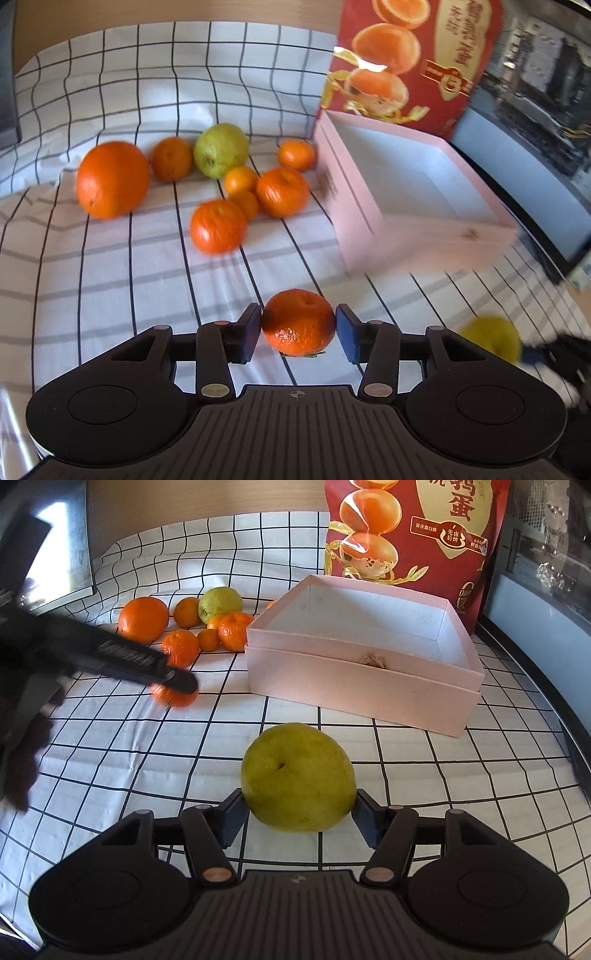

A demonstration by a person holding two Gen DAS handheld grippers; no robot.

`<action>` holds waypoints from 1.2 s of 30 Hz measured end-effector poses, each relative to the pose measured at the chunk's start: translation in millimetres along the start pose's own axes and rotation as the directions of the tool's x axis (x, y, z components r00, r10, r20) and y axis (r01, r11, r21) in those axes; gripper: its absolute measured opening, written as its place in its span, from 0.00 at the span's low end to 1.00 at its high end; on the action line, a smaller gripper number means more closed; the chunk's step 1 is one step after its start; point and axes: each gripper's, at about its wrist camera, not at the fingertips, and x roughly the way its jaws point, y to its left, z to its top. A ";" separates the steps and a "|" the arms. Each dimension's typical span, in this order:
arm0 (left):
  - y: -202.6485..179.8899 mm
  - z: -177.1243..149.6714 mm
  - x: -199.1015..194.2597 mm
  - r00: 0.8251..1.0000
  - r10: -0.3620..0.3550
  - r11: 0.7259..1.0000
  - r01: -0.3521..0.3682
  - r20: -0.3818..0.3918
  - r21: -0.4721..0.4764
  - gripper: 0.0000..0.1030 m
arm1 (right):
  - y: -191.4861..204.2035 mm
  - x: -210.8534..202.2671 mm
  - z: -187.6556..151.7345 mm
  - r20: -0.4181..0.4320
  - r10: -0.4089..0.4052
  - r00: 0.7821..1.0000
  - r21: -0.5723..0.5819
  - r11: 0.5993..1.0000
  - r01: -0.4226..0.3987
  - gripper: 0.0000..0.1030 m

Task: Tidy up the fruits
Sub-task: 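Grasp a mandarin with the left tool while the right tool lifts the pear, then carry the pear and mandarin to the pink box and release both inside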

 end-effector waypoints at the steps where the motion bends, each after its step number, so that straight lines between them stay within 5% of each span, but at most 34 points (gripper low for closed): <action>1: -1.9 -5.5 -5.5 1.000 -0.005 1.000 0.005 -0.003 0.007 0.48 | -1.1 0.1 0.5 0.000 0.005 1.000 0.005 1.000 -0.005 0.60; 9: 4.1 -37.9 -30.2 1.000 -0.001 0.999 0.000 -0.029 -0.045 0.48 | -3.5 -4.9 8.6 0.032 0.072 0.997 0.031 0.997 -0.073 0.65; 30: -0.4 -42.6 -34.3 0.999 -0.001 0.998 -0.002 -0.037 -0.065 0.48 | -15.4 -26.5 -1.9 0.030 0.047 0.998 -0.017 0.999 -0.046 0.79; 36: -2.1 -42.4 -34.5 0.999 0.006 0.999 -0.008 -0.041 -0.051 0.48 | -10.5 -25.9 6.7 0.030 0.101 0.994 0.045 0.994 -0.102 0.79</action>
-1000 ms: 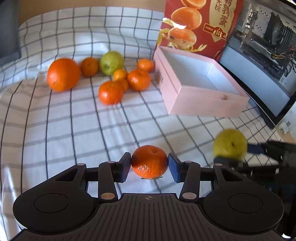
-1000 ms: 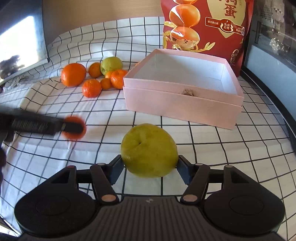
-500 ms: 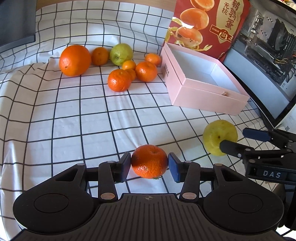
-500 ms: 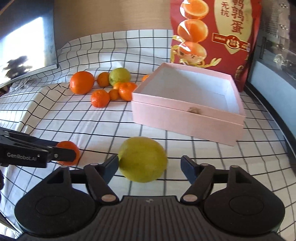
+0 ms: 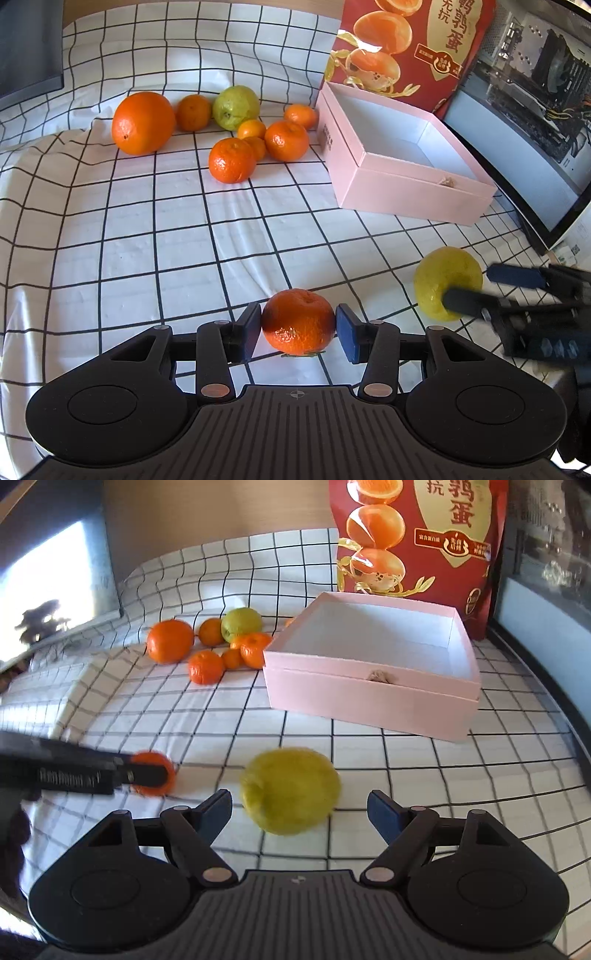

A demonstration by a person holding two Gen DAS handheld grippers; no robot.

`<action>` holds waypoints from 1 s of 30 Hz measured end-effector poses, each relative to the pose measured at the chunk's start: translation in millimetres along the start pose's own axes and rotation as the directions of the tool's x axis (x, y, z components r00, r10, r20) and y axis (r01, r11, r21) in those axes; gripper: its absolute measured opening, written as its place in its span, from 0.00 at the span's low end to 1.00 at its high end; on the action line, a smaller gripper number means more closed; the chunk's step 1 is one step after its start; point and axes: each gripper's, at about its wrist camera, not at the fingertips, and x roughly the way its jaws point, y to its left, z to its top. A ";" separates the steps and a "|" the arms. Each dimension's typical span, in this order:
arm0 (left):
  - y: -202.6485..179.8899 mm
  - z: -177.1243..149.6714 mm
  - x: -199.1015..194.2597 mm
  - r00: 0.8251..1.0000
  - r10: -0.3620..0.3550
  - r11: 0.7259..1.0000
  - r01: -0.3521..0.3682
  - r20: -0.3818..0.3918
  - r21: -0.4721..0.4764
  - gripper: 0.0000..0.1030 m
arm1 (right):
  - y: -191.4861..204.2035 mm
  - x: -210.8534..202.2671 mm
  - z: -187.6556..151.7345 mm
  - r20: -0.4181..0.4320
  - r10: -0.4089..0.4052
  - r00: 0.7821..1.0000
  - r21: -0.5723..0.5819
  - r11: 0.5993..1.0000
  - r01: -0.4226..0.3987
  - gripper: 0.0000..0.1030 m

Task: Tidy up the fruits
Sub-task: 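Carry the pear and mandarin to the pink box and release both inside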

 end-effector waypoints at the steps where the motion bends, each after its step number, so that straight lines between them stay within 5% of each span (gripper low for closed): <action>1: -0.7 -0.2 -0.2 1.000 0.003 1.000 -0.003 0.000 0.002 0.48 | 0.7 3.0 2.8 0.004 -0.014 1.000 0.017 1.000 0.014 0.79; 12: -3.3 -1.4 -1.6 1.000 0.020 1.000 -0.020 -0.002 0.020 0.48 | 8.2 40.2 17.0 -0.055 -0.009 0.998 0.066 0.998 0.013 0.80; 22: -2.4 -1.6 -2.5 1.000 0.017 1.000 -0.017 0.001 0.006 0.48 | 7.6 27.4 -0.1 -0.070 -0.003 0.998 -0.009 1.000 0.002 0.79; 26: -2.7 -1.0 -2.5 1.000 0.017 1.000 -0.017 0.001 0.001 0.49 | 4.9 25.6 3.4 -0.073 0.053 0.996 0.046 0.998 -0.049 0.79; 30: -1.0 -2.4 0.4 1.000 -0.004 1.000 0.003 -0.018 -0.026 0.49 | 7.4 36.8 11.9 -0.071 0.017 0.997 0.073 0.997 -0.012 0.81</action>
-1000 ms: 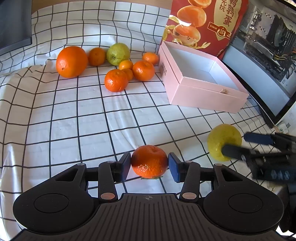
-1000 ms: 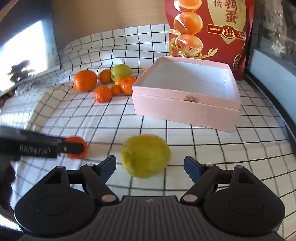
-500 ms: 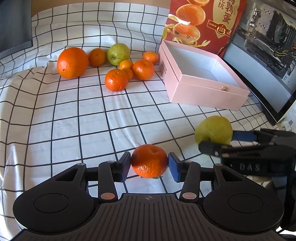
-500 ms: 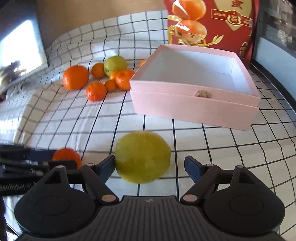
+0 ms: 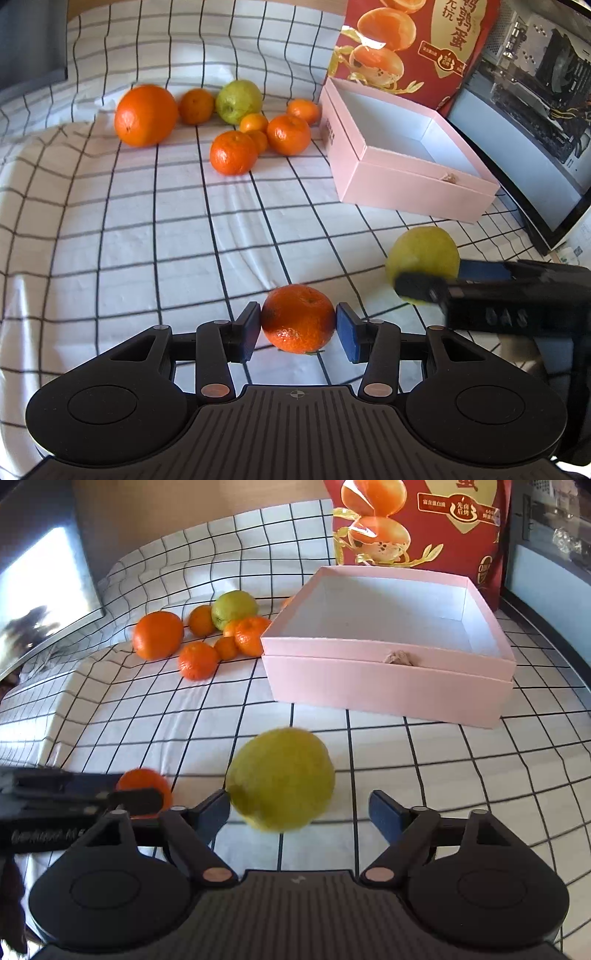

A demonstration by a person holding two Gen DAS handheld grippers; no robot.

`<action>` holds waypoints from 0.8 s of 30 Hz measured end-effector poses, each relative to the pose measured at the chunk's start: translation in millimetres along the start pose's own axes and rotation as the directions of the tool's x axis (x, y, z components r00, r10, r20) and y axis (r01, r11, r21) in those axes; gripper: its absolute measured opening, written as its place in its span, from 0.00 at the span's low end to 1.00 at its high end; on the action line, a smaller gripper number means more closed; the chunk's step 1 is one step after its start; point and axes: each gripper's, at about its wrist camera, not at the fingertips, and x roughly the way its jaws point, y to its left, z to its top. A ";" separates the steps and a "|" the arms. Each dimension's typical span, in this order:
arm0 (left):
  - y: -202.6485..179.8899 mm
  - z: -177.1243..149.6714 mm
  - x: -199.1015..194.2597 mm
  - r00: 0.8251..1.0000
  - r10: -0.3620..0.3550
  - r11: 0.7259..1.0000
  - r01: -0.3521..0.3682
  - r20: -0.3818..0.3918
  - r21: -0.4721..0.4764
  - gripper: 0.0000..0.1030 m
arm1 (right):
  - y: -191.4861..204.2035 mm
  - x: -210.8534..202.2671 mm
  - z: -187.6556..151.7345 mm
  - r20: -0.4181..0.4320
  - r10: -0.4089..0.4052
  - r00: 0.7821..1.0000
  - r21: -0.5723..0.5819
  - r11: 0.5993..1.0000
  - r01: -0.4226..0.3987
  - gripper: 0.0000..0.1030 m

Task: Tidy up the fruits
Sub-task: 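Carry the pear and mandarin to the pink box and release both inside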

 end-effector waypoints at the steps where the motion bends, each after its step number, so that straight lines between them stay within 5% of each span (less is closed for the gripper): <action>1: -0.1 -0.8 1.4 1.000 -0.007 1.000 0.006 -0.010 -0.007 0.48 | 0.1 2.4 2.6 0.001 0.002 1.000 0.012 1.000 -0.002 0.81; 7: -1.2 -2.9 2.3 1.000 -0.015 1.000 0.015 -0.023 -0.008 0.48 | 8.7 21.1 12.7 -0.026 0.003 1.000 0.009 1.000 -0.003 0.81; 12: -0.2 -2.2 2.0 1.000 -0.019 1.000 0.019 -0.023 -0.011 0.47 | 11.2 21.2 9.4 -0.007 -0.002 1.000 -0.052 0.999 0.002 0.65; 24: -3.5 9.1 3.4 0.999 -0.031 0.999 0.032 0.017 -0.012 0.47 | -5.5 -6.8 -1.9 -0.009 -0.009 1.000 -0.068 0.998 0.008 0.65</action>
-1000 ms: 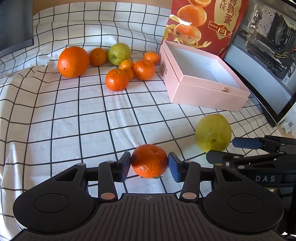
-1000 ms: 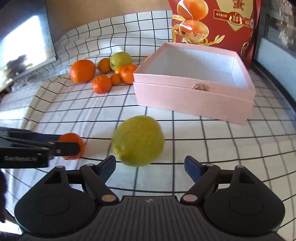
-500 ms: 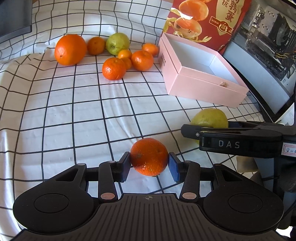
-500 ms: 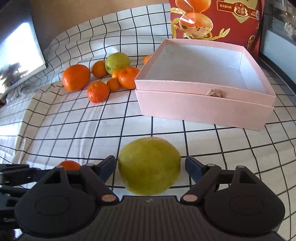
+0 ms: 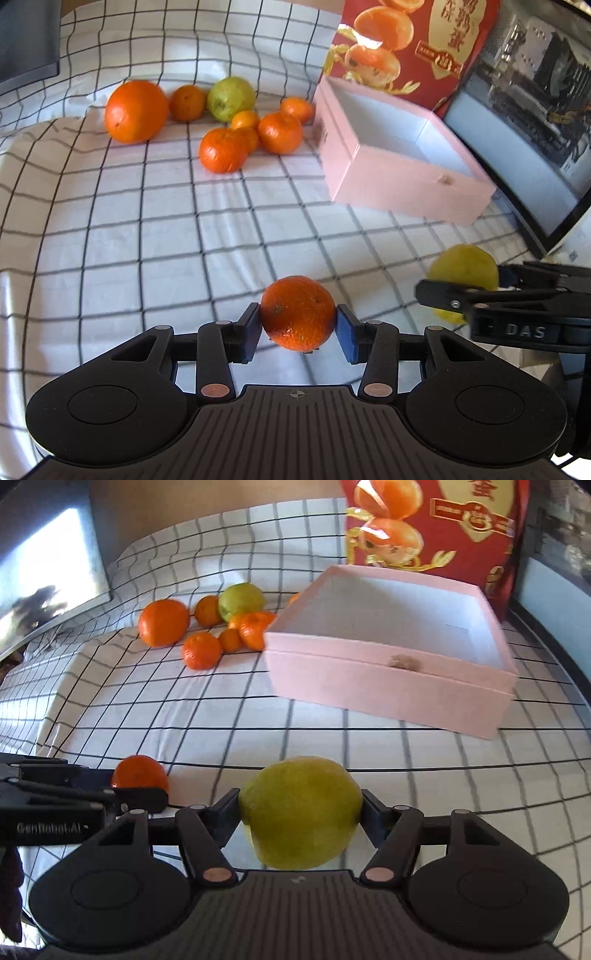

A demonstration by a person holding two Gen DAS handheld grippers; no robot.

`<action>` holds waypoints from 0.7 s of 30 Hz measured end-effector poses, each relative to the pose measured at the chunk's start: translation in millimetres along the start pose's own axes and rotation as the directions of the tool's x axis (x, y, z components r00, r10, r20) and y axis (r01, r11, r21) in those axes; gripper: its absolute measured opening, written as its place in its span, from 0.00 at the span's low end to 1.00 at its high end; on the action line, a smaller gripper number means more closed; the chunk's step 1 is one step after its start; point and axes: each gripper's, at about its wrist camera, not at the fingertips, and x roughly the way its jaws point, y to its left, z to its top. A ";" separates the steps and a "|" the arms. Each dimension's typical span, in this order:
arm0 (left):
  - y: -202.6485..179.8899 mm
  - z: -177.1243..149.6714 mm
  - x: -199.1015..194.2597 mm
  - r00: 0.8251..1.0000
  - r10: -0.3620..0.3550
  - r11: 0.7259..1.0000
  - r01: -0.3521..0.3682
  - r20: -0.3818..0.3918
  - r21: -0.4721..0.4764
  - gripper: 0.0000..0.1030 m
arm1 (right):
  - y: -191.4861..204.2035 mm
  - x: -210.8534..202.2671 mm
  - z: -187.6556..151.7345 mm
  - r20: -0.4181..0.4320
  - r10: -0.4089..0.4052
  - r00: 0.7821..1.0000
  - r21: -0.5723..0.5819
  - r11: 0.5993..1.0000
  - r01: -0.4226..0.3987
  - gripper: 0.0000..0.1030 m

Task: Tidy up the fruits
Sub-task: 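Carry the pear and mandarin to the pink box and release both inside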

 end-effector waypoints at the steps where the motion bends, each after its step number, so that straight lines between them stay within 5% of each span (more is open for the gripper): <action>1: -1.3 6.9 -0.7 1.000 -0.018 1.000 0.018 0.013 -0.002 0.47 | -4.2 -2.9 0.5 0.007 -0.004 1.000 0.008 1.000 0.004 0.65; 6: -24.5 77.7 -11.5 0.984 -0.110 0.993 0.103 0.142 0.055 0.47 | -24.1 -34.2 31.5 0.130 -0.034 0.991 0.008 0.999 0.033 0.65; 12: -76.7 174.4 -10.3 0.939 -0.201 0.974 0.161 0.278 0.159 0.47 | -59.4 -60.6 123.2 0.276 -0.125 0.953 -0.029 0.990 0.138 0.65; 17: -110.5 194.3 74.5 0.983 -0.169 0.972 0.156 0.064 0.177 0.47 | -104.5 -32.3 185.1 0.225 -0.115 0.967 0.030 0.993 0.111 0.65; 21: -128.0 173.9 136.4 0.977 -0.192 0.952 0.209 -0.097 0.225 0.48 | -125.9 22.6 202.0 0.056 -0.036 0.998 0.045 0.998 0.034 0.65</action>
